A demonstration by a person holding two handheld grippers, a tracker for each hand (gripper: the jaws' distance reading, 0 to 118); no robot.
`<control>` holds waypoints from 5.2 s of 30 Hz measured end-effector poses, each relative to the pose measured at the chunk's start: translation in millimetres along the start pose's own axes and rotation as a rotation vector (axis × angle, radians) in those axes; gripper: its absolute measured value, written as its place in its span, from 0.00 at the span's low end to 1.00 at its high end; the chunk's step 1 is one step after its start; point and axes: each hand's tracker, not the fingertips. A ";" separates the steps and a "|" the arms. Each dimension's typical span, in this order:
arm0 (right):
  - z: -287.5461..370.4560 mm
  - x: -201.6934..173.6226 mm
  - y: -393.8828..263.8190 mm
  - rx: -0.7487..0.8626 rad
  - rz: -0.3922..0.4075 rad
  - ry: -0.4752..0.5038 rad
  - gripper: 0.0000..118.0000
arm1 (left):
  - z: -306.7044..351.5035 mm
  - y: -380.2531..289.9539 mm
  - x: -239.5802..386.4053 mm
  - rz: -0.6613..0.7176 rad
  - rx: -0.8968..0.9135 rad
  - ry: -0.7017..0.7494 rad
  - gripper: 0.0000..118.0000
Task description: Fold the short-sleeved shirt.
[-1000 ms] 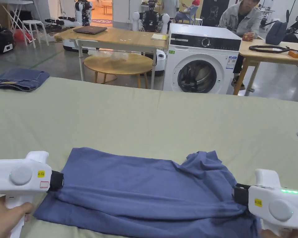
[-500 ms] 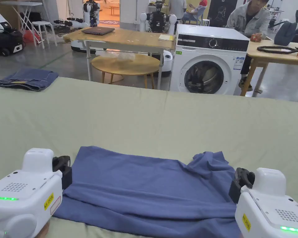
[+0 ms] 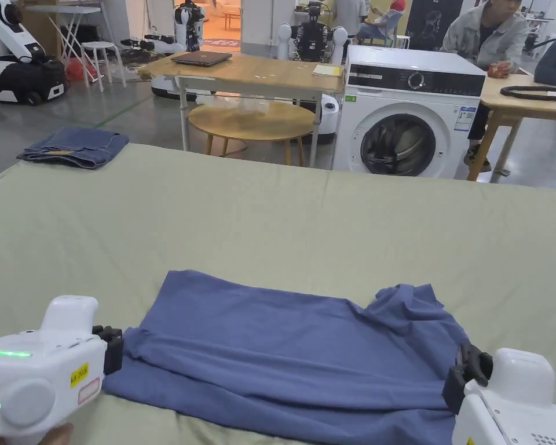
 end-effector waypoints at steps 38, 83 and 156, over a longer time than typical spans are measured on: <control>-125.6 114.0 -62.5 -0.753 0.060 -0.003 0.62 | -33.5 -27.8 3.3 0.004 -0.272 -0.004 0.00; 32.5 106.1 -64.4 -0.635 0.117 -0.095 0.51 | 42.4 -101.5 -17.1 0.040 -0.327 -0.016 0.26; -196.6 123.6 18.4 -0.679 -0.003 0.039 0.53 | -98.7 59.0 8.3 -0.071 -0.212 -0.021 0.00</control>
